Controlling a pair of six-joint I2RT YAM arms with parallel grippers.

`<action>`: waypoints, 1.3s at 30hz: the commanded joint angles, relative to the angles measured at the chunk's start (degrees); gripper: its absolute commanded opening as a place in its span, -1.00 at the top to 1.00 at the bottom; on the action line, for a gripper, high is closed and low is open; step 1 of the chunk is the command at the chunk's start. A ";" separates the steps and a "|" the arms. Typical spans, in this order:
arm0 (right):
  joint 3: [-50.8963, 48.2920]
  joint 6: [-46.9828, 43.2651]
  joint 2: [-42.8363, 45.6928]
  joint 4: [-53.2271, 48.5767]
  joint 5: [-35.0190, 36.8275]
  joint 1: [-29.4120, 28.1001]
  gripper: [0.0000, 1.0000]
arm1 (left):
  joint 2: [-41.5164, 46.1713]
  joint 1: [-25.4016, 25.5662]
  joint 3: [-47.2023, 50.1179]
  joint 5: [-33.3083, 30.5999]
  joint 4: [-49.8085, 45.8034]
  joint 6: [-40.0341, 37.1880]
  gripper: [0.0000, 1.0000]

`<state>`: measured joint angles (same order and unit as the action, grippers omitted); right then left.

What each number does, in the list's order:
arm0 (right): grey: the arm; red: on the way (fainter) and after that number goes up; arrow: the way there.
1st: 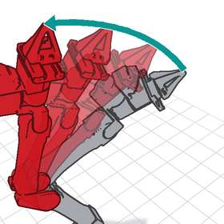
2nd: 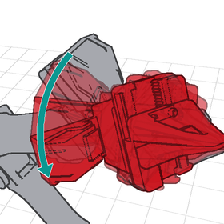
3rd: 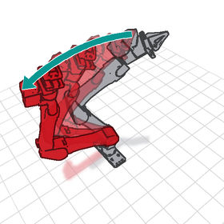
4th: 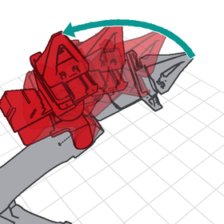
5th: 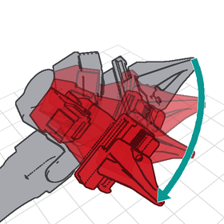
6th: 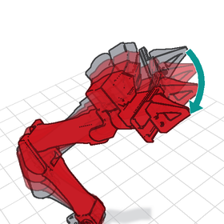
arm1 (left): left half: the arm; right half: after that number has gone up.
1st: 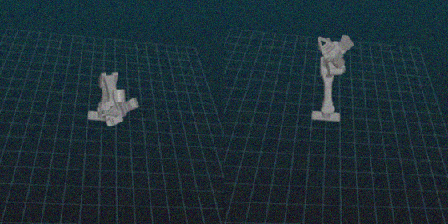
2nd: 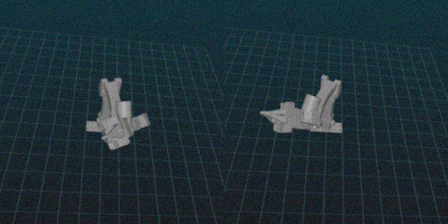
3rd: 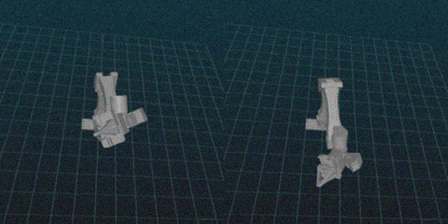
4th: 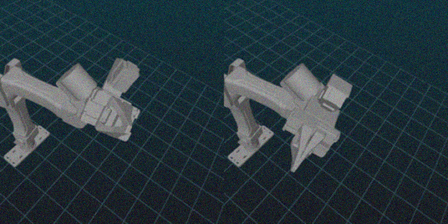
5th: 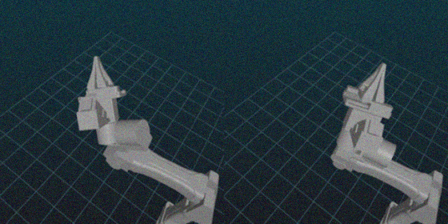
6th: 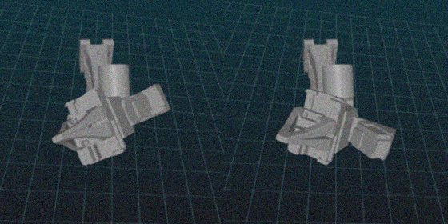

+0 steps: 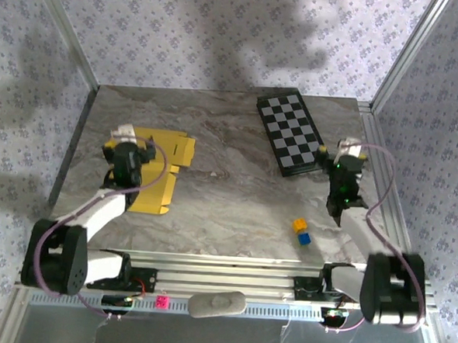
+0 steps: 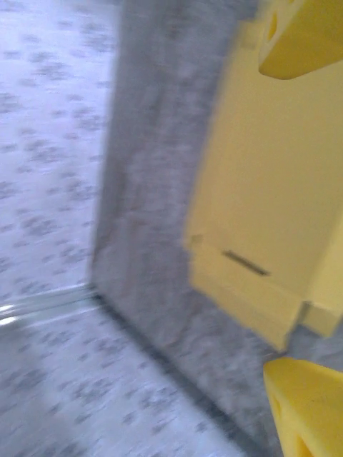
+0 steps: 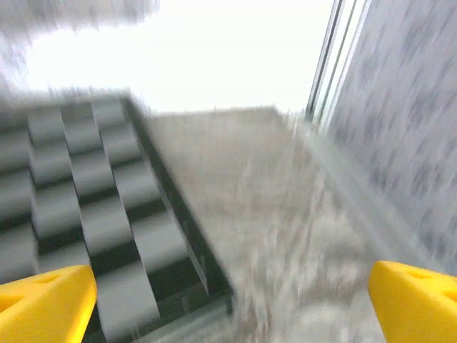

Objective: Fold the paper box

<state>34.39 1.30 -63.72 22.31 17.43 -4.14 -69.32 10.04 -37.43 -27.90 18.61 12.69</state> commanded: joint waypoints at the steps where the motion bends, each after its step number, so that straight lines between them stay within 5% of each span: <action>1: 20.70 5.58 2.42 -15.00 9.76 -3.55 -0.99 | -0.30 -3.09 -22.49 -1.45 -43.09 28.84 -0.99; 2: 27.99 13.93 0.79 -25.32 9.75 -2.70 -0.99 | -2.12 -5.01 -26.41 1.58 -48.33 34.41 -1.00; 4: 44.67 39.07 -5.71 -57.38 11.68 -0.01 -0.99 | -5.52 -10.63 -28.39 18.08 -50.72 41.21 -0.95; 5: 47.80 45.87 -8.43 -64.68 9.04 1.54 -0.98 | -6.62 -11.34 -29.53 20.45 -55.47 46.42 -0.89; 7: 48.76 39.97 -11.75 -60.18 -10.58 4.79 -0.74 | -7.31 -10.81 -30.46 24.37 -65.69 54.18 -0.81; 12: 44.74 35.43 -10.70 -53.32 -17.13 -7.90 -0.63 | 3.67 -6.34 -20.41 25.69 -73.74 64.18 -0.73; 18: 41.23 35.12 -17.94 -51.83 -29.56 -20.40 -0.56 | 12.60 -6.44 -1.78 33.32 -61.94 72.97 -0.46; 21: 41.09 36.41 -22.57 -50.37 -33.16 -24.60 -0.53 | 8.67 -6.76 -4.66 31.37 -55.59 69.56 -0.29; 24: 41.21 40.22 -26.92 -47.76 -37.62 -25.50 -0.52 | -1.89 -7.87 -15.32 27.51 -56.38 57.29 -0.17; 31: 40.17 52.84 -37.23 -38.73 -44.98 -28.24 -0.39 | -28.85 -12.86 -35.08 32.51 -58.24 35.67 0.00; 39: 36.29 54.35 -35.36 -38.73 -43.65 -26.84 -0.39 | -41.99 -8.17 -36.68 44.99 -52.35 34.31 0.25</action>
<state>72.25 54.06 -101.75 -16.86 -25.76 -32.14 -110.43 -1.58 -74.56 9.50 -36.07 49.01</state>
